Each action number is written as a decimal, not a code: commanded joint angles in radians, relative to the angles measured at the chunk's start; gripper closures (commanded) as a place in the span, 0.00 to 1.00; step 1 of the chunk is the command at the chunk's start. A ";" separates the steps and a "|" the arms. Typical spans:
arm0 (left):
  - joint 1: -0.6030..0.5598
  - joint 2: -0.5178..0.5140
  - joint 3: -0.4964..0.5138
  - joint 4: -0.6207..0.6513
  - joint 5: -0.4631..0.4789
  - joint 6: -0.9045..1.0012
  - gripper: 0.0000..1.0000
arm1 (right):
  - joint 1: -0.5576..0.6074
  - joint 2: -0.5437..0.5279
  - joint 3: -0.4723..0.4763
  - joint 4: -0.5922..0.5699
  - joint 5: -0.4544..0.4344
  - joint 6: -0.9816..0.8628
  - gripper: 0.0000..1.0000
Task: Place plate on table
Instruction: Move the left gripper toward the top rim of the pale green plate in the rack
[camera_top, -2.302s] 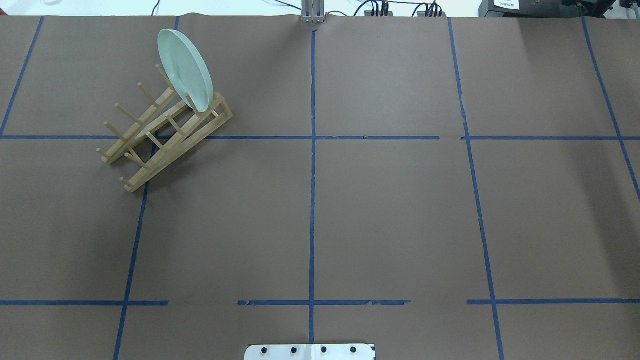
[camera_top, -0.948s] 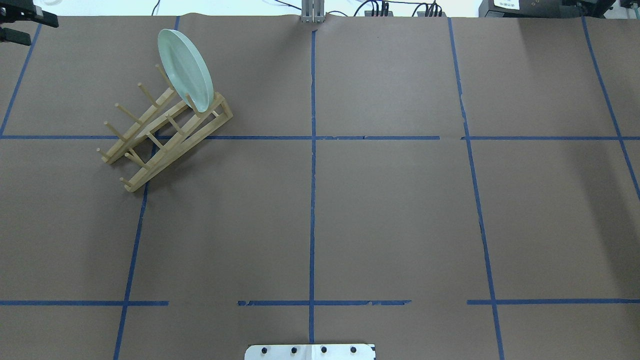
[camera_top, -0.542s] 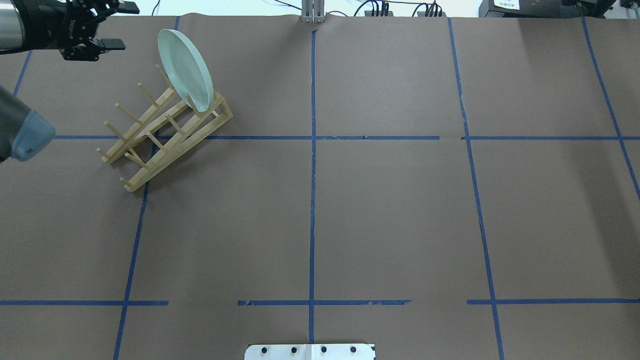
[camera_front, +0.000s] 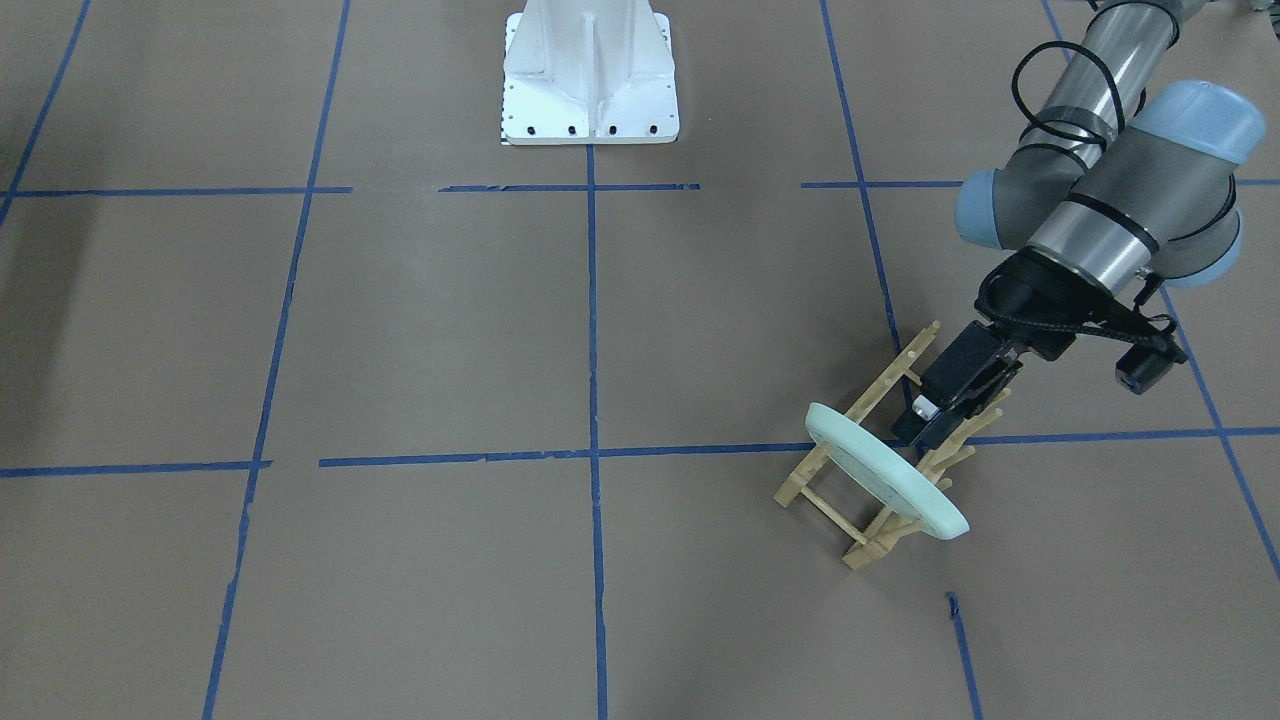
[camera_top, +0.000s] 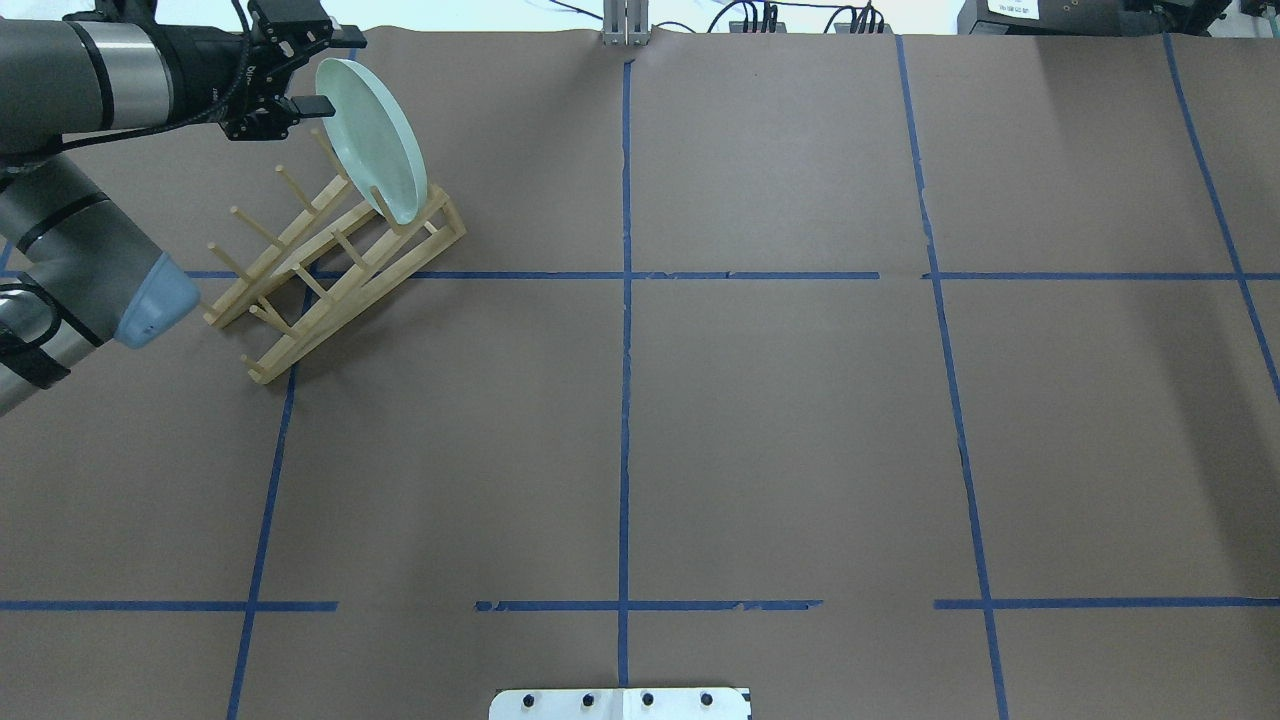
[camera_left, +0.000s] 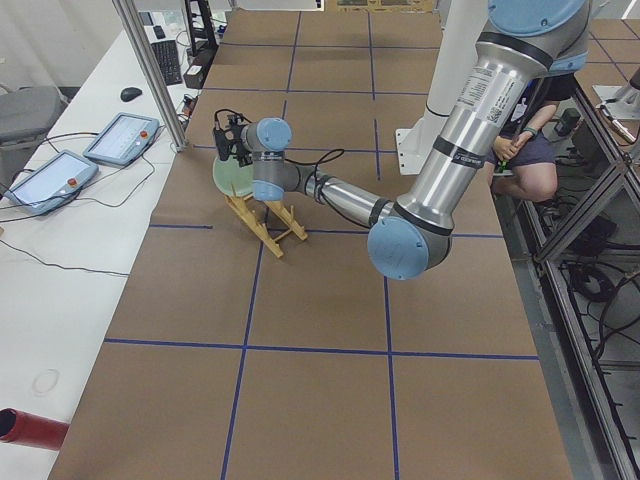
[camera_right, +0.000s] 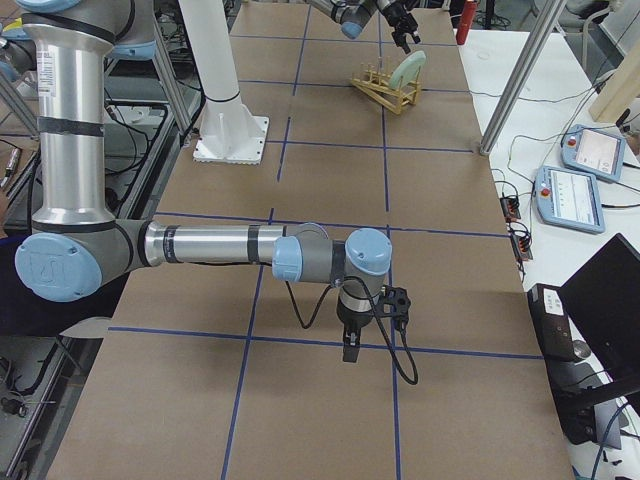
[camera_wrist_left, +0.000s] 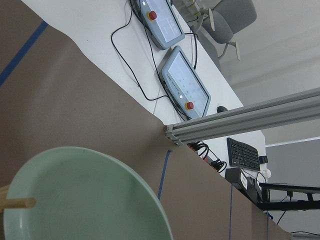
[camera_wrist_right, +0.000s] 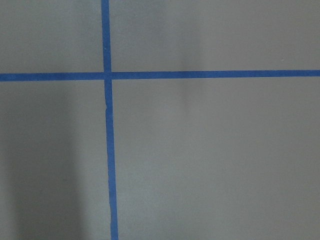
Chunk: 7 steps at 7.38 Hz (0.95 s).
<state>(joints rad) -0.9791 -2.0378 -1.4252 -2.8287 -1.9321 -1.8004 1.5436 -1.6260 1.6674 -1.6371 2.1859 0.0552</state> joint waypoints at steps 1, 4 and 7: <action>0.011 -0.015 0.022 -0.001 0.004 0.003 0.07 | 0.000 0.000 0.000 0.000 0.000 0.000 0.00; 0.016 -0.021 0.022 -0.001 0.001 0.003 0.44 | 0.001 0.000 0.000 0.000 0.000 0.000 0.00; 0.019 -0.021 0.022 -0.001 0.001 0.004 0.66 | 0.000 0.000 0.000 0.000 0.000 0.000 0.00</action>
<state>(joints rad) -0.9610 -2.0585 -1.4037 -2.8302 -1.9312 -1.7975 1.5443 -1.6260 1.6675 -1.6368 2.1859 0.0552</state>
